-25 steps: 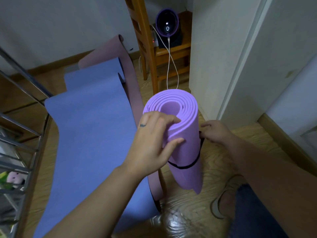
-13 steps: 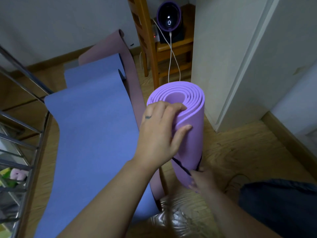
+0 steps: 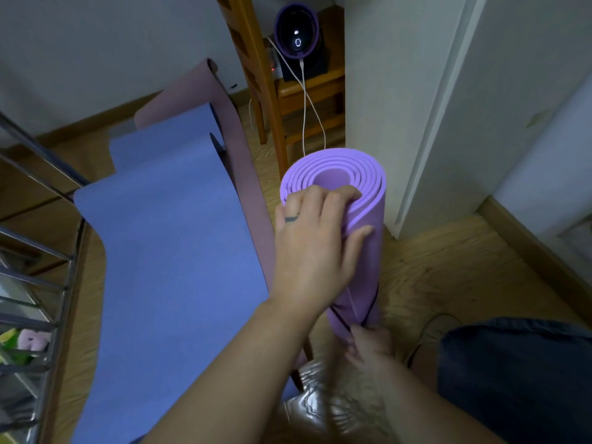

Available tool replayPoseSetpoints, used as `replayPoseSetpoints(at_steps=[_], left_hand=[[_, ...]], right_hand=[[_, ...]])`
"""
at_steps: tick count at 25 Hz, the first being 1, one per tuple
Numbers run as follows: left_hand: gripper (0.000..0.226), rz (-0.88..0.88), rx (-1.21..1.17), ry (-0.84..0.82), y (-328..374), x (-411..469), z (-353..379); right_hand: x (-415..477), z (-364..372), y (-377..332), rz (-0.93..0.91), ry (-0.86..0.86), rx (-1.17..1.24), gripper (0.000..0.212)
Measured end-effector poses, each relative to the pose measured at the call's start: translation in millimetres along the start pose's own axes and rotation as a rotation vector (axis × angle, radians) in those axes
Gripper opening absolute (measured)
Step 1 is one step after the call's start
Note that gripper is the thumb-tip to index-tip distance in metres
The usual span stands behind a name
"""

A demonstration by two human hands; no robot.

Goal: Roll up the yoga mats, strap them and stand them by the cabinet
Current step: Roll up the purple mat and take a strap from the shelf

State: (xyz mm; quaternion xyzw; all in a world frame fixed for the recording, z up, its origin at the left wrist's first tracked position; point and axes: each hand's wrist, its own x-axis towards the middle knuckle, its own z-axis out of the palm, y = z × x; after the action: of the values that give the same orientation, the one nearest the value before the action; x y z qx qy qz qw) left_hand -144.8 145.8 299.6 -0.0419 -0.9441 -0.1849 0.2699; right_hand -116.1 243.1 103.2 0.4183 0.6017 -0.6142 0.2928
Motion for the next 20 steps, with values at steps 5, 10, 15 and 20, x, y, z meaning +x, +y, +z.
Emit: replayPoseSetpoints(at_steps=[5,10,15,20], left_hand=[[0.035,0.068,-0.066,-0.042,-8,-6,-9],[0.033,0.194,-0.142,-0.055,-7,-17,-12],[0.031,0.298,-0.190,-0.065,-6,-31,-18],[0.032,0.223,-0.152,-0.056,-10,-42,-29]], right_hand=[[30,-34,-68,-0.374,0.082,-0.323,0.011],[33,-38,-125,-0.587,0.081,-0.607,0.002],[32,-61,-101,-0.155,-0.153,-0.530,0.023],[-42,-65,-143,-0.626,-0.318,-0.349,0.016]])
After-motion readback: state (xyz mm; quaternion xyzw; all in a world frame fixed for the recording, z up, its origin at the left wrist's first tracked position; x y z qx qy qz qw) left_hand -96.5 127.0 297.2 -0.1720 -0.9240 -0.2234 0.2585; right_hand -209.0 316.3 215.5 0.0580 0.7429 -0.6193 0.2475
